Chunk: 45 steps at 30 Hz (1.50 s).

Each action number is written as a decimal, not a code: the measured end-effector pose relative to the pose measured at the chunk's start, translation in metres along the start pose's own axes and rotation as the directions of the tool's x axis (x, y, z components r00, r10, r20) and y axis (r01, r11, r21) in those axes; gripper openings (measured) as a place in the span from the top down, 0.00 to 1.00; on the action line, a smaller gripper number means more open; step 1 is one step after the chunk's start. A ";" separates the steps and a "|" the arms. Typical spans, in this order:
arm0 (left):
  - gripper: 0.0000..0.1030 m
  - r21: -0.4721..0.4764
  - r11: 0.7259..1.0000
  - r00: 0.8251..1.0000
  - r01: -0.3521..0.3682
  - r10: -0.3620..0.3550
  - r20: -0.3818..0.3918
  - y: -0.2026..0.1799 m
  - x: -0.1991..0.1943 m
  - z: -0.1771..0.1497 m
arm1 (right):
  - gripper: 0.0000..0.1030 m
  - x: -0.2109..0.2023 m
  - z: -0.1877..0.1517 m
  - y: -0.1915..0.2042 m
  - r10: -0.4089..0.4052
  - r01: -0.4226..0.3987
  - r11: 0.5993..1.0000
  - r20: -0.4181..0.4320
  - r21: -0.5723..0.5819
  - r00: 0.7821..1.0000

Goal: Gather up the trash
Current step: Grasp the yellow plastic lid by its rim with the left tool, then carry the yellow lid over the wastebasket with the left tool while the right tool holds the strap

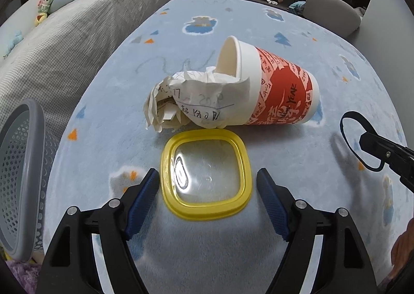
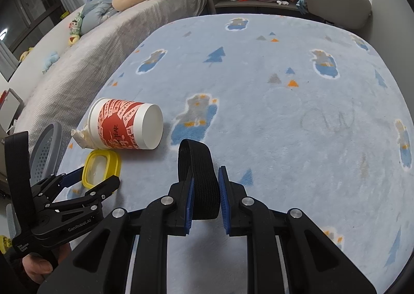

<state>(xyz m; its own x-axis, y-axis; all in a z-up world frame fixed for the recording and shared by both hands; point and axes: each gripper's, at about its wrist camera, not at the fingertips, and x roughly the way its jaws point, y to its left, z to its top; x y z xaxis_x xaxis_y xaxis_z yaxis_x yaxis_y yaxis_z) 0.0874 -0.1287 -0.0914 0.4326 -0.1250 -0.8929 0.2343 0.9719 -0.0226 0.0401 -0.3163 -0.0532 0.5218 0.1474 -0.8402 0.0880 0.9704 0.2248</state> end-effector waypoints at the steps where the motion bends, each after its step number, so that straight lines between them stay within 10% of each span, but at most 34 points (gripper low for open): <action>1: 0.28 0.004 1.000 1.000 -0.004 0.004 0.003 -0.001 0.000 0.000 | 0.82 0.000 0.000 0.000 0.001 -0.001 1.000 0.000 0.000 1.000; 30: 0.33 0.027 0.996 0.995 0.080 -0.081 0.054 0.030 -0.060 -0.036 | 0.83 -0.017 -0.033 0.023 -0.021 0.020 0.997 0.017 0.068 1.000; 45: 0.33 -0.011 0.995 0.983 0.103 -0.100 0.156 0.103 -0.116 -0.048 | 0.83 -0.048 -0.044 0.102 -0.009 0.006 0.999 0.062 0.048 0.998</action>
<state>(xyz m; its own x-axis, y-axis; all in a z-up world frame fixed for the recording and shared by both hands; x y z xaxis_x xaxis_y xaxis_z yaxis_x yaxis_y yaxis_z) 0.0200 -0.0050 -0.0121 0.5373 -0.2513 -0.8051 0.2685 0.9559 -0.1192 -0.0132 -0.2165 -0.0117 0.5725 0.1267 -0.8100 0.1316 0.9610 0.2433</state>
